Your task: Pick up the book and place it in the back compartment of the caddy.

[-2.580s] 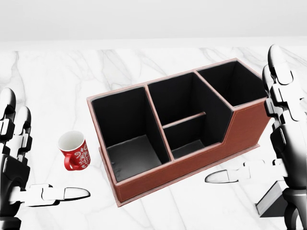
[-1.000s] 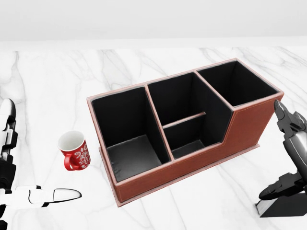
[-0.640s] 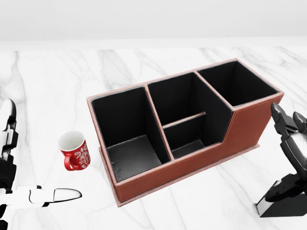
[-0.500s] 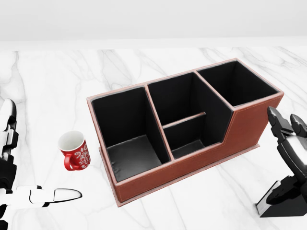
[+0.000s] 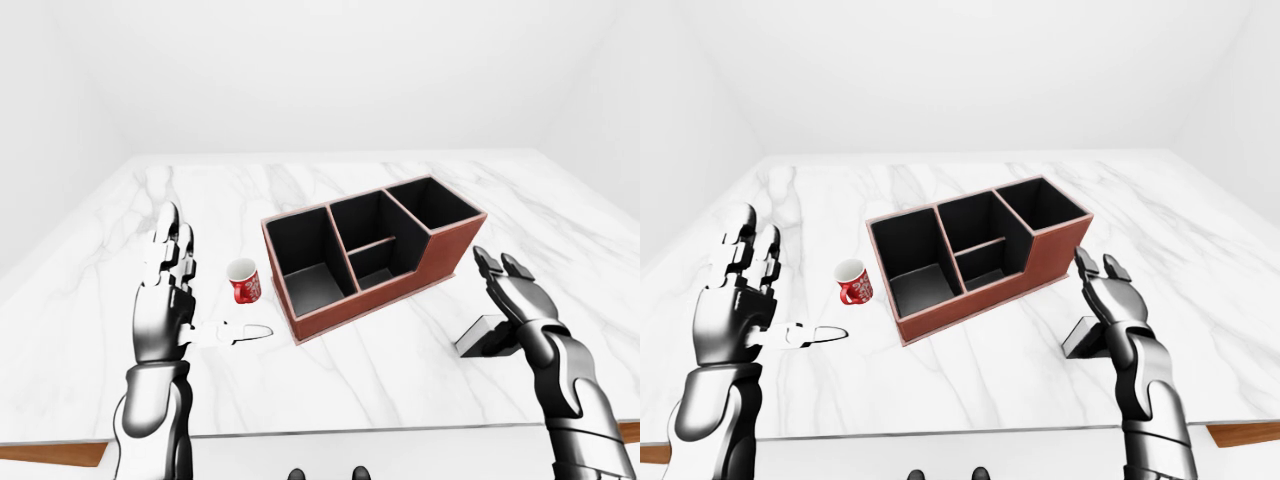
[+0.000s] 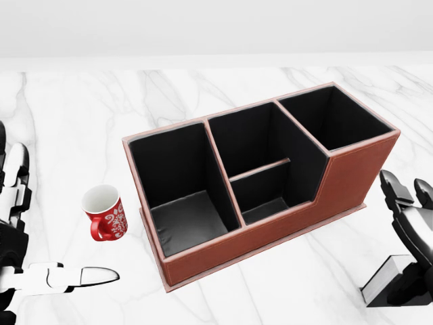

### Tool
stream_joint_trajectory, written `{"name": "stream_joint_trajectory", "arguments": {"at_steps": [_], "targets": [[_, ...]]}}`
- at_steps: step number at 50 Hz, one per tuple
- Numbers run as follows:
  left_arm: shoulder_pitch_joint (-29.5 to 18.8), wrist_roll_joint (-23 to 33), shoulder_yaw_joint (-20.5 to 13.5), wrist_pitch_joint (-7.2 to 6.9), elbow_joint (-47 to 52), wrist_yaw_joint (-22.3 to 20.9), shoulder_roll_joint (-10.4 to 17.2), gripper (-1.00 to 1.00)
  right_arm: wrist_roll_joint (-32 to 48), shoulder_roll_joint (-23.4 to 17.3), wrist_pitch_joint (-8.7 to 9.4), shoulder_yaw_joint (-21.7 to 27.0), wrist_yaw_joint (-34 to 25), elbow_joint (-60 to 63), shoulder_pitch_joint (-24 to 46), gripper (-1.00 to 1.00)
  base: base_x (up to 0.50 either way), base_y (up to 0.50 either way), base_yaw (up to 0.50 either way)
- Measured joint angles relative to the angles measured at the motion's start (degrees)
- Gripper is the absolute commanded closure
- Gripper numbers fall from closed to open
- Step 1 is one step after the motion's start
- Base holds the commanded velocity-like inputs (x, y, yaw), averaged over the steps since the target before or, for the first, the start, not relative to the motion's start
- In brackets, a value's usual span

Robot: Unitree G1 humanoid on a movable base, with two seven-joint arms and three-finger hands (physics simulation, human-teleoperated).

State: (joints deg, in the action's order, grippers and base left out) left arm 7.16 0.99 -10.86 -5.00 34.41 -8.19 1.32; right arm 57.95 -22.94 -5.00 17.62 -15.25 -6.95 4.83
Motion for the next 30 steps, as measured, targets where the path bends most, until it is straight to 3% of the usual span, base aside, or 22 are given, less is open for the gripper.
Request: {"name": "stream_joint_trajectory", "arguments": {"at_steps": [30], "targets": [[-0.08, 0.32, 0.18, 0.00, -0.52, 0.10, 0.07, -1.00, 3.15, -2.65, 0.00, 1.12, 1.91, -5.59, -0.86, -1.00, 0.00, 0.00, 0.00]]}}
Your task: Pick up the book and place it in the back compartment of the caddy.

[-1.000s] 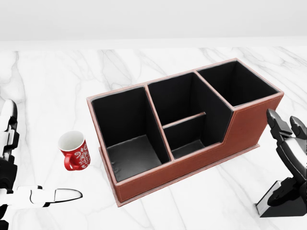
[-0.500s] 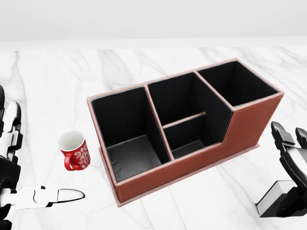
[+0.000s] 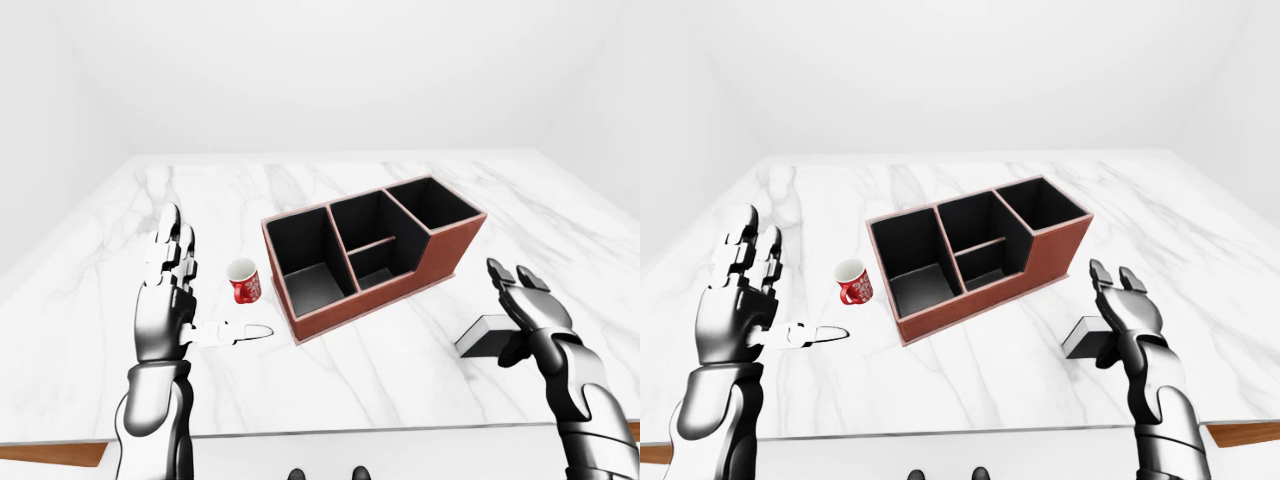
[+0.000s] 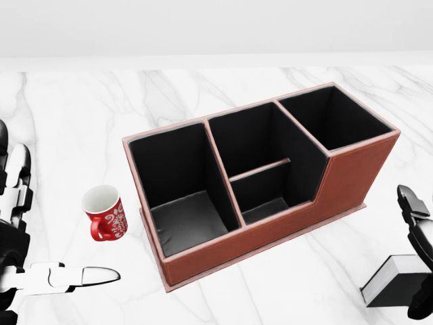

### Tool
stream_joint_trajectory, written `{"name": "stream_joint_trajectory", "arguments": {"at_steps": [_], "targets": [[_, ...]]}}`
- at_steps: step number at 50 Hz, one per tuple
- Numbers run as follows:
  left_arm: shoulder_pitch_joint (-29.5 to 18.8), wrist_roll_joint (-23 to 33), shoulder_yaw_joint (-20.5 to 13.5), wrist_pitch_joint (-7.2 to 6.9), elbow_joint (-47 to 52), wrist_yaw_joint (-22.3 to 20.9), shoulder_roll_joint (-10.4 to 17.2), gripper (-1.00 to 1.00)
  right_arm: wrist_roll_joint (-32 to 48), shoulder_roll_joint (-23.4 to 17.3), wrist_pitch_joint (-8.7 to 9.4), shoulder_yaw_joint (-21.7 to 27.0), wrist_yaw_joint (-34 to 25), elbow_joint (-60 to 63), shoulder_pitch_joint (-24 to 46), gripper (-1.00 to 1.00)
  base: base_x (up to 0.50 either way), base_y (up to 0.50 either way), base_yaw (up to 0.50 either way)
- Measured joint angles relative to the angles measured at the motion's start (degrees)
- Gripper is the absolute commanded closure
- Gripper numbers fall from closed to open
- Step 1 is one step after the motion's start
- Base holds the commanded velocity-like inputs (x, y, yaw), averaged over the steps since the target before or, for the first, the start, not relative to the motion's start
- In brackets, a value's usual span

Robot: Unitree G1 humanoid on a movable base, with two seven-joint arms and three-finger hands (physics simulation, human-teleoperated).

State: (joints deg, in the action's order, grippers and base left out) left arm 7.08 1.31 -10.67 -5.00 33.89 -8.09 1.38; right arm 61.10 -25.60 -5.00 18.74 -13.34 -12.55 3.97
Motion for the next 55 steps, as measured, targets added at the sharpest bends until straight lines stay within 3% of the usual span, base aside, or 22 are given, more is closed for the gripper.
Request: {"name": "stream_joint_trajectory", "arguments": {"at_steps": [39, 40, 55], "targets": [[0.04, 0.55, 0.71, 0.00, -0.40, 0.04, -0.03, -1.00, -1.09, -3.68, 0.00, -5.35, 5.09, -16.59, 8.53, -1.00, 0.00, 0.00, 0.00], [0.03, 0.56, 0.72, 0.00, -0.41, 0.04, -0.03, -1.00, -1.11, -3.75, 0.00, -5.53, 5.20, -17.02, 8.68, 1.00, 0.00, 0.00, 0.00], [0.11, 0.66, 0.72, 0.00, -0.43, 0.00, -0.03, -1.00, -0.98, -4.52, 0.00, -6.88, 6.72, -20.46, 9.84, 1.00, 0.00, 0.00, 0.00]]}}
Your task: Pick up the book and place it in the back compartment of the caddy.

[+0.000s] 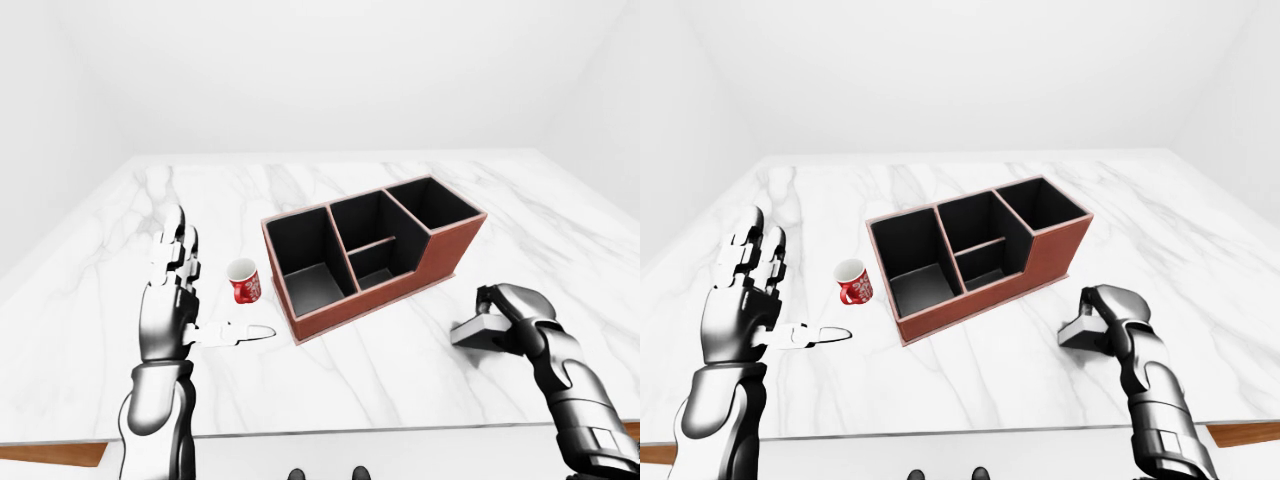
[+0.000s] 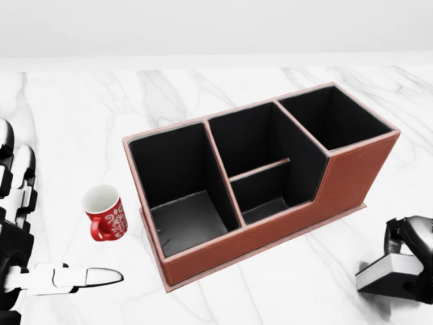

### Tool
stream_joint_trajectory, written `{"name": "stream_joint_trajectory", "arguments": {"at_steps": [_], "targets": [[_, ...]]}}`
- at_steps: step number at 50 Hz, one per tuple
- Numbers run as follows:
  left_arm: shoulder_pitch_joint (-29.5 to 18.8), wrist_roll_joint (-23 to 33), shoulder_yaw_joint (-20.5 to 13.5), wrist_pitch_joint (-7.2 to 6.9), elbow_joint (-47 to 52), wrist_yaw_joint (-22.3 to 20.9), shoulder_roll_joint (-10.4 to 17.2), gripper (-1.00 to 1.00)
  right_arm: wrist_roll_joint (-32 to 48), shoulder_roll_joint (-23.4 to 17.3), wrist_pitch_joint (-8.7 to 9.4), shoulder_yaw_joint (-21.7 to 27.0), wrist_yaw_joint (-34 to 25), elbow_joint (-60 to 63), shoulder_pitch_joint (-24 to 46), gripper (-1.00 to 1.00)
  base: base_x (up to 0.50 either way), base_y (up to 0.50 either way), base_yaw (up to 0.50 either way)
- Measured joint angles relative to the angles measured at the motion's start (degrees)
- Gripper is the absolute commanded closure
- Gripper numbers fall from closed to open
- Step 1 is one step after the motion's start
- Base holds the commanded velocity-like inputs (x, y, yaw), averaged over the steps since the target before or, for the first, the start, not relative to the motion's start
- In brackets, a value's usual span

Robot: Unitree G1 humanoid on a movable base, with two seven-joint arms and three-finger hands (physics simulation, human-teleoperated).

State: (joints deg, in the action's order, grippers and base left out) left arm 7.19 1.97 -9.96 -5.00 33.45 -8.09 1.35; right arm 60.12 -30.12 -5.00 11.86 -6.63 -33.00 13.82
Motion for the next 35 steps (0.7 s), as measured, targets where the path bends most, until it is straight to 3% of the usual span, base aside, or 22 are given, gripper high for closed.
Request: {"name": "stream_joint_trajectory", "arguments": {"at_steps": [35], "targets": [[-0.16, -0.16, -0.27, 0.00, -0.81, 0.05, 0.09, -1.00, -2.19, 2.68, 0.00, 1.60, -8.69, 12.63, -1.34, 1.00, 0.00, 0.00, 0.00]]}}
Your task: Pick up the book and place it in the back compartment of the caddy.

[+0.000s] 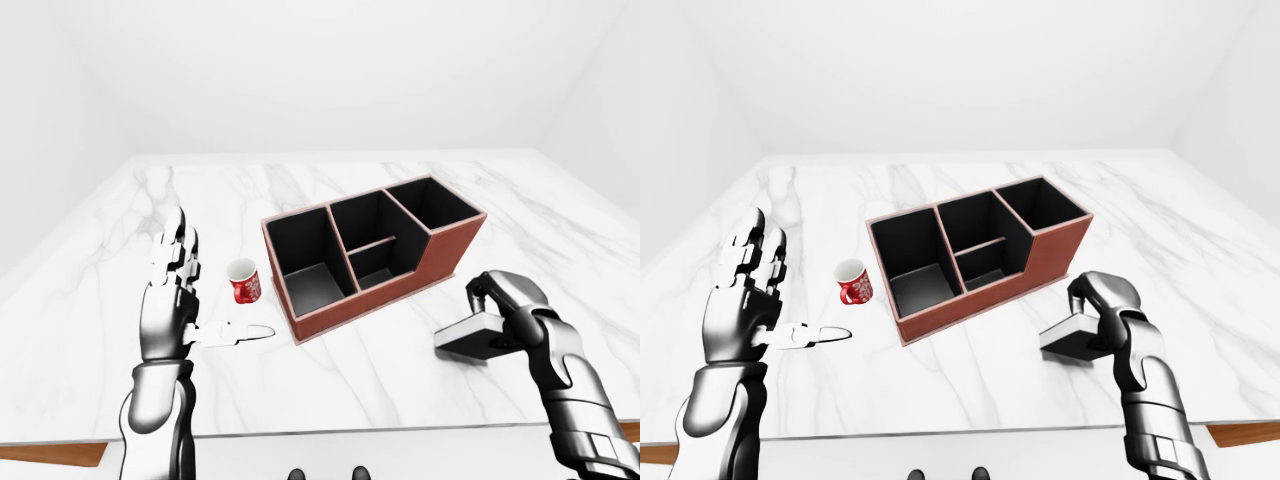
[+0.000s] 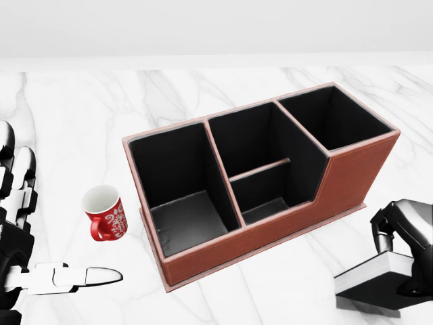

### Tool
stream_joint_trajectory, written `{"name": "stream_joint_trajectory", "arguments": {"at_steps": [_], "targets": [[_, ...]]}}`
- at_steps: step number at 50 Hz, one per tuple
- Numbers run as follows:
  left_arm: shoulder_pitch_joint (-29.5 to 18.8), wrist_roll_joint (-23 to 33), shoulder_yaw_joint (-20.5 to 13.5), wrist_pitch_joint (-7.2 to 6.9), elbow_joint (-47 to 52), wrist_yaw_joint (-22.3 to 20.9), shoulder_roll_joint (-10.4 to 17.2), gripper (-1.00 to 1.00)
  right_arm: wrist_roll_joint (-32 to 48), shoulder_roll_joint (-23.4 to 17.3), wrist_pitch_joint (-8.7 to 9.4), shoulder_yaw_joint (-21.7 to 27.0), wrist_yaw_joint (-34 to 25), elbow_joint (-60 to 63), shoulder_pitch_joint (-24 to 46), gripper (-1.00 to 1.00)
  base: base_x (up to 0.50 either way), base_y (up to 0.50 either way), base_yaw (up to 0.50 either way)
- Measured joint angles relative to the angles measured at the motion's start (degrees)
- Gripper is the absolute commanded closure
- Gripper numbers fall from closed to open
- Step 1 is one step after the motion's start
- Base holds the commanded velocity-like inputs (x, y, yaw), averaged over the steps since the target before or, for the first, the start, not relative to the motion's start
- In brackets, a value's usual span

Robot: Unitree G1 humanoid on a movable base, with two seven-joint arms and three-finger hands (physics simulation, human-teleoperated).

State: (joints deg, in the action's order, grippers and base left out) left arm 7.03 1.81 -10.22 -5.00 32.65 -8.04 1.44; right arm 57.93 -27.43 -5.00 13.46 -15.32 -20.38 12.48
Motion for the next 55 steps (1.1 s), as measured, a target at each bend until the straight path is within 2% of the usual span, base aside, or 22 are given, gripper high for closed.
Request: {"name": "stream_joint_trajectory", "arguments": {"at_steps": [30, 55], "targets": [[-0.07, 0.04, 0.14, 0.00, -0.32, 0.08, 0.02, -1.00, -1.01, 0.33, 0.00, 0.73, -6.26, 7.32, 2.05, 1.00, 0.00, 0.00, 0.00], [-0.37, 0.14, 0.21, 0.00, -1.78, 0.33, 0.16, -1.00, -0.45, 0.48, 0.00, 2.78, -14.30, 17.38, 1.39, 1.00, 0.00, 0.00, 0.00]]}}
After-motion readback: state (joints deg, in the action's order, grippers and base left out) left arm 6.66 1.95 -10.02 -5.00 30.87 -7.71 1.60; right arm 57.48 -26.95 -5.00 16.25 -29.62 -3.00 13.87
